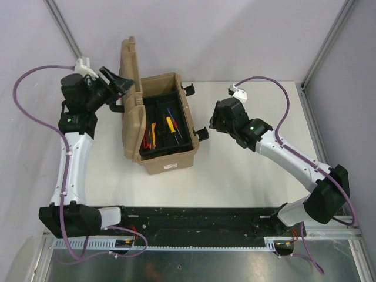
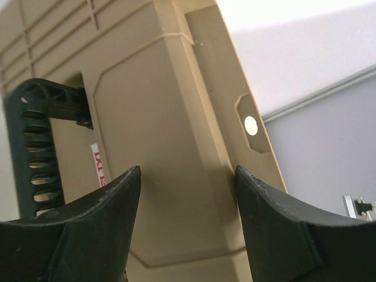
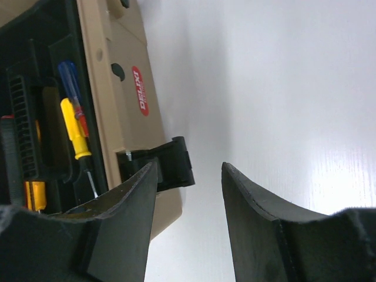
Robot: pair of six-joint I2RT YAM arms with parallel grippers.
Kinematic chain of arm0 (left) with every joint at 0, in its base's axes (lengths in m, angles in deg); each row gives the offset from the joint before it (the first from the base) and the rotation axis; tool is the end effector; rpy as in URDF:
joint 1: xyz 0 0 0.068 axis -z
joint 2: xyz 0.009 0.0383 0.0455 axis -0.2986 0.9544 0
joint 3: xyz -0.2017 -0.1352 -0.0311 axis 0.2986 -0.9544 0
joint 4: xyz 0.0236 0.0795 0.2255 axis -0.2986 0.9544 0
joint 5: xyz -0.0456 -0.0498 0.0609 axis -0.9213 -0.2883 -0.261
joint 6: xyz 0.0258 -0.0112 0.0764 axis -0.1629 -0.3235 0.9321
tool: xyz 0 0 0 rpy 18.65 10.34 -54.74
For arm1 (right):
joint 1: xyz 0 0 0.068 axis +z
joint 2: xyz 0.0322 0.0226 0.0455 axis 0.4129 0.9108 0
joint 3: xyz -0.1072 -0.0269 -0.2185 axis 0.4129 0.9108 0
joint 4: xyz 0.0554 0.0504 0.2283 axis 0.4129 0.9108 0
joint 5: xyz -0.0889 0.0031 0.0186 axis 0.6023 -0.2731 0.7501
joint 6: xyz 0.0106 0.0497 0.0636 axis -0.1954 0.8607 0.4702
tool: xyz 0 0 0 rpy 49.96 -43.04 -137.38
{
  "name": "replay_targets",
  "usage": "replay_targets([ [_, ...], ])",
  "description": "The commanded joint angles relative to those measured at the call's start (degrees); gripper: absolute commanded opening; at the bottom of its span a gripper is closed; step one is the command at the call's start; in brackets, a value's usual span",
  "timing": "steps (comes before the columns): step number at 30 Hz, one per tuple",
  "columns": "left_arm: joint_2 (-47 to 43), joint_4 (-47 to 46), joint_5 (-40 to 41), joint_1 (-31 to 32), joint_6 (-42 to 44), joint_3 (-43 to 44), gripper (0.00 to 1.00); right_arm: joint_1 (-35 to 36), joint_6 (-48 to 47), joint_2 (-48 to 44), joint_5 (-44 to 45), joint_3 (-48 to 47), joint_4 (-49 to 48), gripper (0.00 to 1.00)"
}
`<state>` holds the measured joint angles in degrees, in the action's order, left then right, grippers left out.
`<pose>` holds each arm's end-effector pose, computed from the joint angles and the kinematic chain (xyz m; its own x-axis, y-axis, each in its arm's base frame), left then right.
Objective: Pack the tool kit
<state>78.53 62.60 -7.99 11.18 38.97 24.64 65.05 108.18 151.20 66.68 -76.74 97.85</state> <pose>0.2903 0.0036 0.4037 -0.3261 -0.5905 -0.7382 0.1087 0.7523 -0.6498 0.2709 0.1979 0.3018 -0.5575 0.2572 -0.7893 -0.0402 0.9413 0.3351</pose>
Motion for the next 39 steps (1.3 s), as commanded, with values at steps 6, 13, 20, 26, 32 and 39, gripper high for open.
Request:
replay_targets([
  [6,2.4,-0.7,-1.0,5.1,1.9,-2.2,0.7,-1.4,1.5,-4.6,2.1,2.5,0.6,0.52],
  [13,3.5,-3.6,-7.4,11.8,6.0,1.8,0.82,-1.9,2.9,-5.5,2.5,4.3,0.7,0.52],
  [20,2.8,-6.7,-12.1,14.6,7.3,3.3,0.86,-3.6,6.4,-6.9,2.0,7.9,0.5,0.54],
  [26,0.7,-6.9,-13.0,16.2,8.9,-0.1,0.86,-7.9,10.0,-7.3,-4.2,14.8,-3.4,0.54],
  [32,-2.9,-6.9,-6.2,25.1,14.7,-7.9,0.85,-11.9,12.0,-3.6,-14.8,22.4,-12.8,0.54],
  [39,-8.2,-6.9,22.6,39.1,22.0,-21.0,0.89,-12.2,16.1,1.4,-26.3,25.3,-21.3,0.57],
])
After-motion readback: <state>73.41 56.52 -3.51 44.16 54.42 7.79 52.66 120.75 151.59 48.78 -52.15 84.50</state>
